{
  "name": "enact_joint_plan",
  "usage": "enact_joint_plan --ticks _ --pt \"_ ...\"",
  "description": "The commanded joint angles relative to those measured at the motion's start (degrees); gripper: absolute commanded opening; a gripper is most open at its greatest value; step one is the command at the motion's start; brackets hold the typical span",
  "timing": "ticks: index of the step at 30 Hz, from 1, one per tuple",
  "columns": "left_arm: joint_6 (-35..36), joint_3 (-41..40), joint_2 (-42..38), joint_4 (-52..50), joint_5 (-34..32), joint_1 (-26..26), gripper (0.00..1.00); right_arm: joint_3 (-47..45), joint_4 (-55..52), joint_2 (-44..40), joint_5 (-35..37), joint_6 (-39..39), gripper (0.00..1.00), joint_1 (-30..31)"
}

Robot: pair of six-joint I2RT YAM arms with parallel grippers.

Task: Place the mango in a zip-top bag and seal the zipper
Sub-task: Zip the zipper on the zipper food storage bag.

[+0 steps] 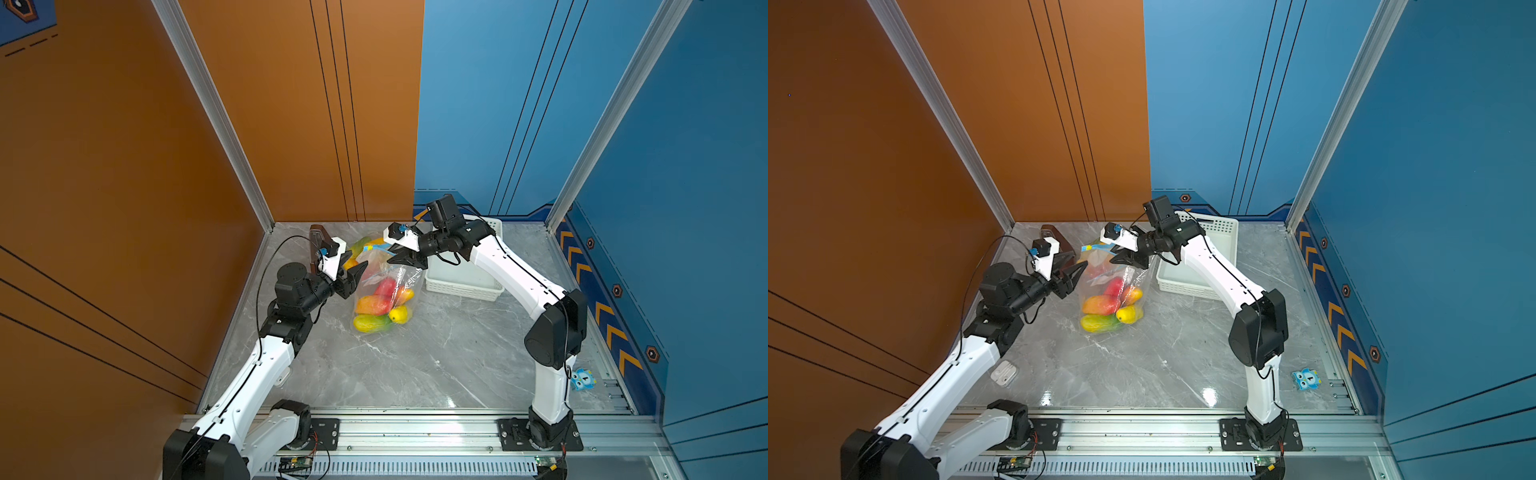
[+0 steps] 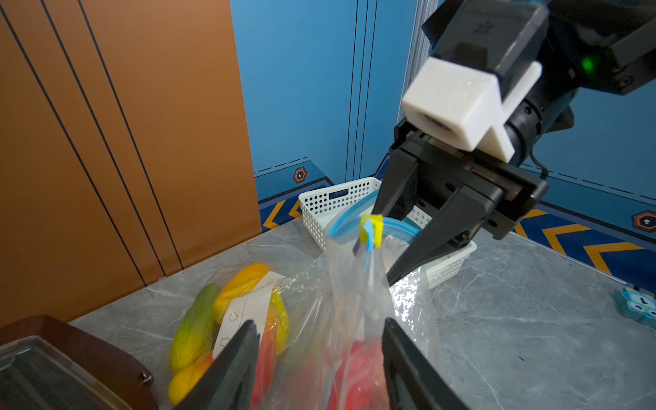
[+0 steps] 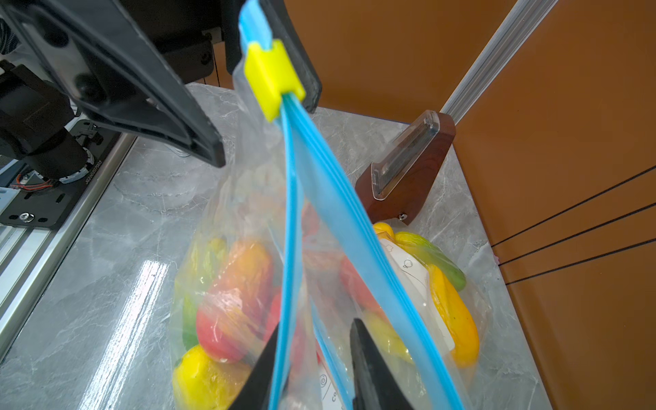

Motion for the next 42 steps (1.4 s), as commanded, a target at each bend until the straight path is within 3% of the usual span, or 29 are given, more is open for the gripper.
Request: enact_joint_plan --ticks 1,8,12,16,19,21,28,30,36,42 --pt "-2.26 3.58 1.85 2.96 3.36 0.82 0.58 1.68 -0.70 -2.46 -1.56 1.51 0.31 -0.04" --pt "-3.23 7.64 5.88 2.91 14.61 2.86 0.21 1.91 0.23 -4.13 -1.89 3.79 0.31 -0.28" --pt "-2.85 6.67 5.78 2.94 17.58 4.18 0.13 3.22 1.06 -5.11 -3.87 7.90 0.38 -0.71" --pt "-2.90 6.95 6.62 2.93 21.42 4.42 0.10 5.53 1.20 -4.85 -9.92 13.09 0.55 -0.70" --pt "-3.01 7.46 7.18 2.87 23.15 4.33 0.00 10.04 0.99 -2.08 -11.05 21.29 0.57 -0.35" --pt "-2.80 7.39 7.20 2.94 23.41 4.25 0.00 13.42 0.17 0.07 -11.52 24.92 0.54 -0.39" --pt "-1.30 7.29 6.33 2.87 23.74 4.02 0.00 15.07 -2.52 1.47 -15.24 21.24 0.55 1.48" --pt "0.17 7.32 5.93 2.88 24.27 3.68 0.00 16.11 -3.61 2.17 -14.88 20.61 0.47 2.12" --pt "1.77 7.74 5.35 2.88 24.61 2.83 0.00 19.14 -7.93 3.94 -17.74 17.62 0.38 2.38" --pt "2.25 8.06 4.74 2.87 24.33 2.81 0.00 20.90 -10.86 5.78 -18.52 16.36 0.37 2.17"
